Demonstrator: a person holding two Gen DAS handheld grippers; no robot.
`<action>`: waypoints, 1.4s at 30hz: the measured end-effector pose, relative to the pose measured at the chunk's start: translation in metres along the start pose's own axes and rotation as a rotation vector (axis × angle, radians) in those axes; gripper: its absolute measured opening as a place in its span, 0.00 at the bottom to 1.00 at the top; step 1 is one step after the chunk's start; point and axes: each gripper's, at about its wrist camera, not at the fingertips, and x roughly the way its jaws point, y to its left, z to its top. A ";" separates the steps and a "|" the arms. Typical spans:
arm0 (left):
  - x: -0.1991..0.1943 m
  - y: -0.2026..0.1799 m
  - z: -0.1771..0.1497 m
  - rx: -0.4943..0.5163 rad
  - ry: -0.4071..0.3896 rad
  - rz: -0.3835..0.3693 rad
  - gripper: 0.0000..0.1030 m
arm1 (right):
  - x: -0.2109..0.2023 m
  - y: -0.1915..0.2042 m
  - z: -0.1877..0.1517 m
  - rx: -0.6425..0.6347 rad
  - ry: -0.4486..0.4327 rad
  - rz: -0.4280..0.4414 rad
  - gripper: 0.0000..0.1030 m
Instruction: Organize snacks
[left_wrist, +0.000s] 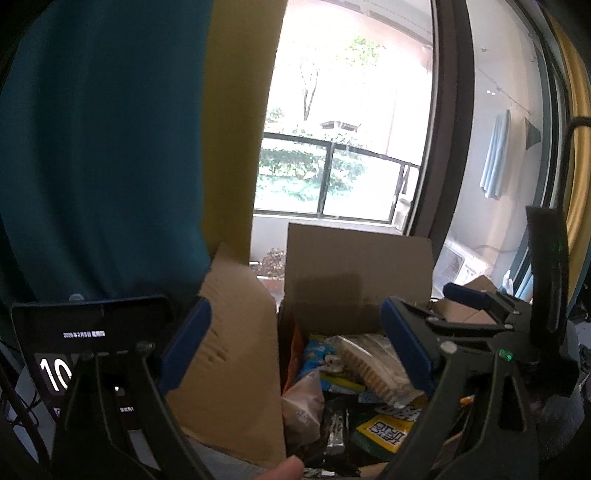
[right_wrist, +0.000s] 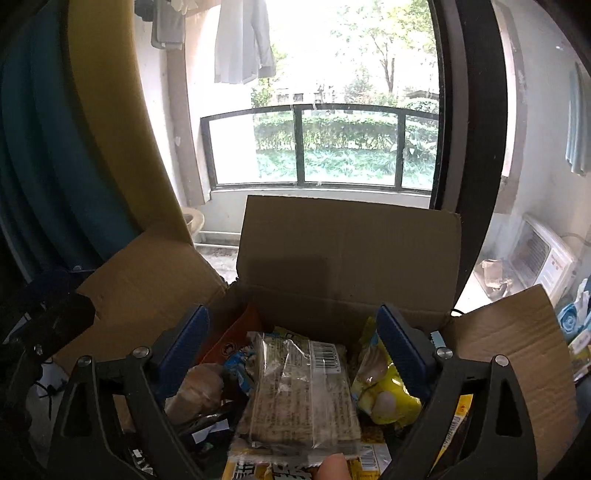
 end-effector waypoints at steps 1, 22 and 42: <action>-0.002 0.000 0.000 -0.001 -0.003 -0.003 0.91 | -0.002 0.001 0.000 -0.003 0.001 -0.001 0.91; -0.065 -0.029 -0.004 0.063 -0.071 -0.030 0.91 | -0.092 0.012 -0.024 -0.036 -0.034 -0.035 0.91; -0.162 -0.040 -0.031 0.076 -0.139 0.011 0.91 | -0.179 0.043 -0.056 -0.063 -0.124 -0.020 0.91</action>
